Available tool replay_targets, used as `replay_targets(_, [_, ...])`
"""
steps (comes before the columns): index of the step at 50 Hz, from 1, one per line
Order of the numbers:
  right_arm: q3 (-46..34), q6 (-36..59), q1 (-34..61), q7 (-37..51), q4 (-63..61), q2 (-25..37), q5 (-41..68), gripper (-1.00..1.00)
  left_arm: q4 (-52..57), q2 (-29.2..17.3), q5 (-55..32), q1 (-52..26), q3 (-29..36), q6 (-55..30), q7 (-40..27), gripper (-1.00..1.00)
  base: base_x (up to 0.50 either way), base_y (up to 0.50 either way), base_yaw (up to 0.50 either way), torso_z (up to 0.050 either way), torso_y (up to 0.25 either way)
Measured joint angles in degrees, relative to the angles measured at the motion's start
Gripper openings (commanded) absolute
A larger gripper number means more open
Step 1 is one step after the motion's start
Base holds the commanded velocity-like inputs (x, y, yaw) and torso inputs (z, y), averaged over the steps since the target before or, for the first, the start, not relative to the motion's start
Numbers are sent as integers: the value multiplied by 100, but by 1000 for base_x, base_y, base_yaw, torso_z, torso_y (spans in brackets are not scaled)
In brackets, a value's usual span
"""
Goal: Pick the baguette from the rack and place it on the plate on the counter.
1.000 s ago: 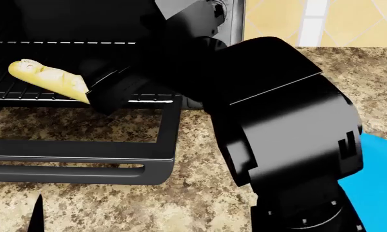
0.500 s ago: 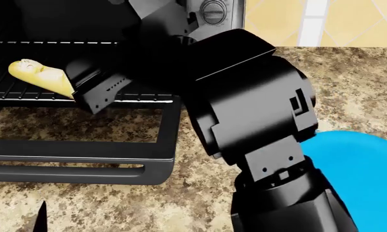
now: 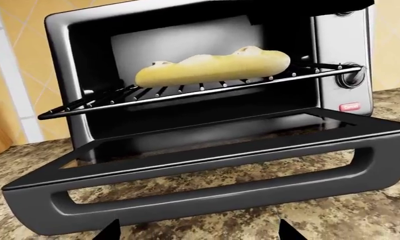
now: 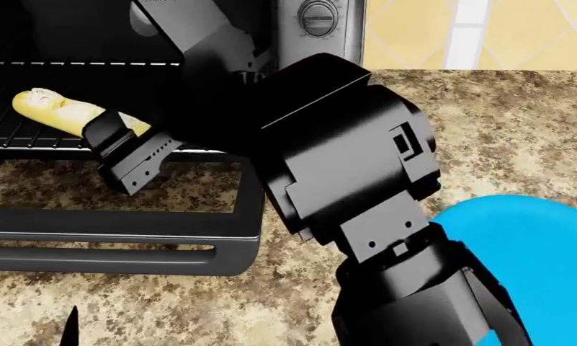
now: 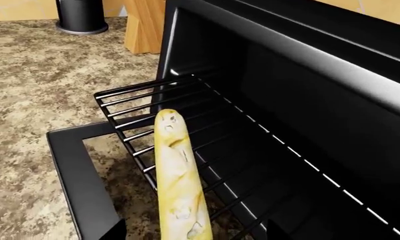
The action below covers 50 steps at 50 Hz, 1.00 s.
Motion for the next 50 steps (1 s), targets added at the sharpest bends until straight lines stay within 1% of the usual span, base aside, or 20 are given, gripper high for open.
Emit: replay_targets(50, [-1330,-605,371,117,1075,-51,632,100,-92,-118,7,99,72,147,-121,100,0,0,0,0,0])
